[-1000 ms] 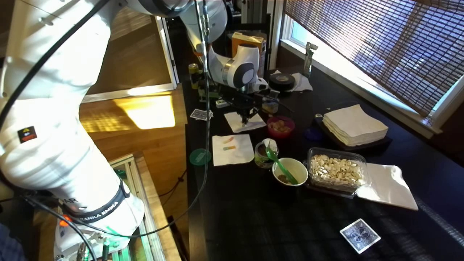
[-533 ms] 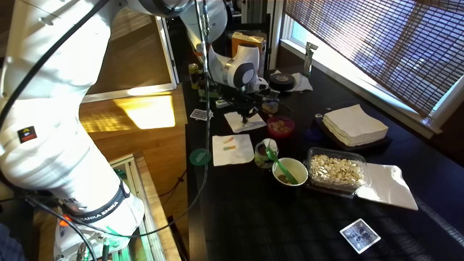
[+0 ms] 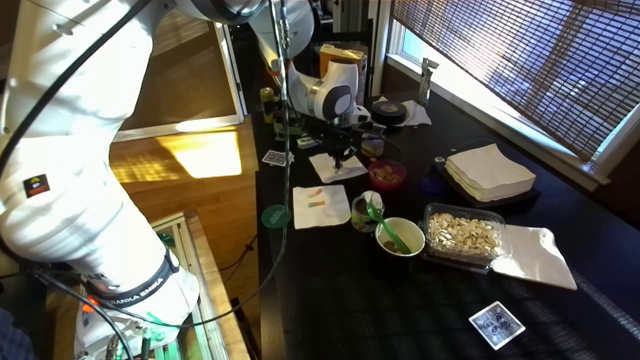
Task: Move the jelly worms to the serviette on the right
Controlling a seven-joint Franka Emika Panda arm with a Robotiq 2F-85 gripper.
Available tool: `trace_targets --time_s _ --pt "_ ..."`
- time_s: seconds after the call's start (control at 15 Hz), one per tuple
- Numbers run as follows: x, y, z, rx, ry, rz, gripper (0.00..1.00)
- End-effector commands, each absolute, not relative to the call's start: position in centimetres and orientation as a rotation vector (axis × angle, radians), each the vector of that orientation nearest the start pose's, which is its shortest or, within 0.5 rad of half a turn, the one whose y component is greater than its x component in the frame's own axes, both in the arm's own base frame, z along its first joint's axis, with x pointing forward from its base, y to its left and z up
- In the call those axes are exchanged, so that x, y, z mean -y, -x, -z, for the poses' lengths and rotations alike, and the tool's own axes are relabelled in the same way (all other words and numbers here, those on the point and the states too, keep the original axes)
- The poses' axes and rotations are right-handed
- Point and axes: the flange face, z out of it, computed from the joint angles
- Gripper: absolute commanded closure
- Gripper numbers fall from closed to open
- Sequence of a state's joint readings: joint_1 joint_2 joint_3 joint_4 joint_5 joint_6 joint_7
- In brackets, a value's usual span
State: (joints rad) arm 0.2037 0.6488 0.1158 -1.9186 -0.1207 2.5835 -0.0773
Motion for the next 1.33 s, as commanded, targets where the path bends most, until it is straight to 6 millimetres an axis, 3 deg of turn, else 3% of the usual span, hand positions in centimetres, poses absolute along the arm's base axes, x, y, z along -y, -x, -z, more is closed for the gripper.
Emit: trace_targets --time_s 0.0,0.27,0.73,1.27 --pt "-19.7 -59.8 -16.0 0.746 3.023 0.036 0.99" --pt "-19.7 -59.7 -16.9 0.734 3.019 0.045 0.99" --pt "-19.4 -58.5 -20.8 0.671 3.045 0.108 1.0" --pt "-16.5 -52.5 -22.6 0.505 3.124 0.028 1.0"
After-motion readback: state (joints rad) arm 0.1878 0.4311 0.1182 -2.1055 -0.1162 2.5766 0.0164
